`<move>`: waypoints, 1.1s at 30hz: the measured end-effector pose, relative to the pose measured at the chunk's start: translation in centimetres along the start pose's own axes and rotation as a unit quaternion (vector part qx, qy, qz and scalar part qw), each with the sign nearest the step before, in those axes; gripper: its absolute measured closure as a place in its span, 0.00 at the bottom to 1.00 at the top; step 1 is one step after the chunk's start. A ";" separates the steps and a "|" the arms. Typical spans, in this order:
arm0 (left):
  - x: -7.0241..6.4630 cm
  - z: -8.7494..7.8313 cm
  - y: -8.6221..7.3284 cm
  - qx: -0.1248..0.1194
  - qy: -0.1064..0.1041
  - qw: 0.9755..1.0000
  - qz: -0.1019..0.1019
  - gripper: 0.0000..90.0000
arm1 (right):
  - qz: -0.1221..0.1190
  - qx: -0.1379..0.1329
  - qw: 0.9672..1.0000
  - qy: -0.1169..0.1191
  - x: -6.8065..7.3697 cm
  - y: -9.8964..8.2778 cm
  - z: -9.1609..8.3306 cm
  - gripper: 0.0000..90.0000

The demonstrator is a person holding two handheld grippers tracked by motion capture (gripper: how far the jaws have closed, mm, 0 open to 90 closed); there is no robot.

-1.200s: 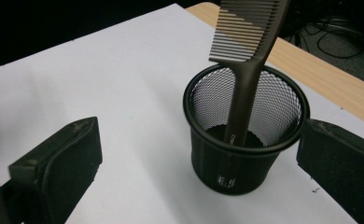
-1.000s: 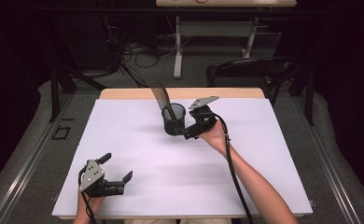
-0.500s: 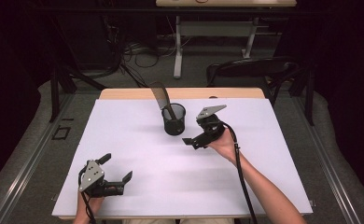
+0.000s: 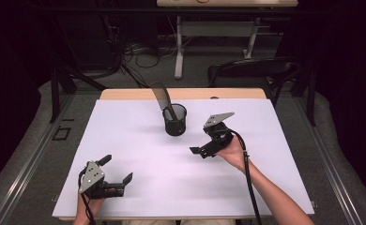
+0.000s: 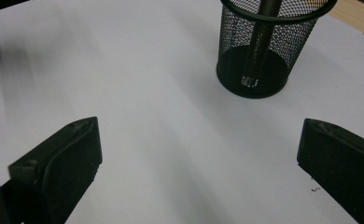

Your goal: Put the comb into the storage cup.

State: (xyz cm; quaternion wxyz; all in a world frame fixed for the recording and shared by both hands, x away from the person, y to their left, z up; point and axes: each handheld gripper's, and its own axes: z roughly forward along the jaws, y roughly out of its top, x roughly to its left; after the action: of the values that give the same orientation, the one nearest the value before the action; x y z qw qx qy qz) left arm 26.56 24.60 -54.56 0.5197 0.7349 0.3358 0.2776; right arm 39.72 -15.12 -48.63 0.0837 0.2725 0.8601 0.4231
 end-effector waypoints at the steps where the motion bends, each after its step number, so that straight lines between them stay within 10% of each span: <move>1: 0.0 0.0 0.0 0.000 0.000 1.000 0.001 0.00 | 0.000 0.001 1.000 0.000 0.0 -0.2 -0.1 0.00; 33: -0.2 0.1 0.0 0.003 -0.001 1.000 0.003 0.00 | 0.025 0.009 1.000 -0.008 0.9 -5.4 -4.2 0.00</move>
State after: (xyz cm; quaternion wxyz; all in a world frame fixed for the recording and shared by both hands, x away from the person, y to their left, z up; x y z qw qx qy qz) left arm 26.47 24.41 -54.62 0.5172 0.7375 0.3342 0.2774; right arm 35.25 -20.20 -50.13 0.0775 0.2978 0.8563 0.4148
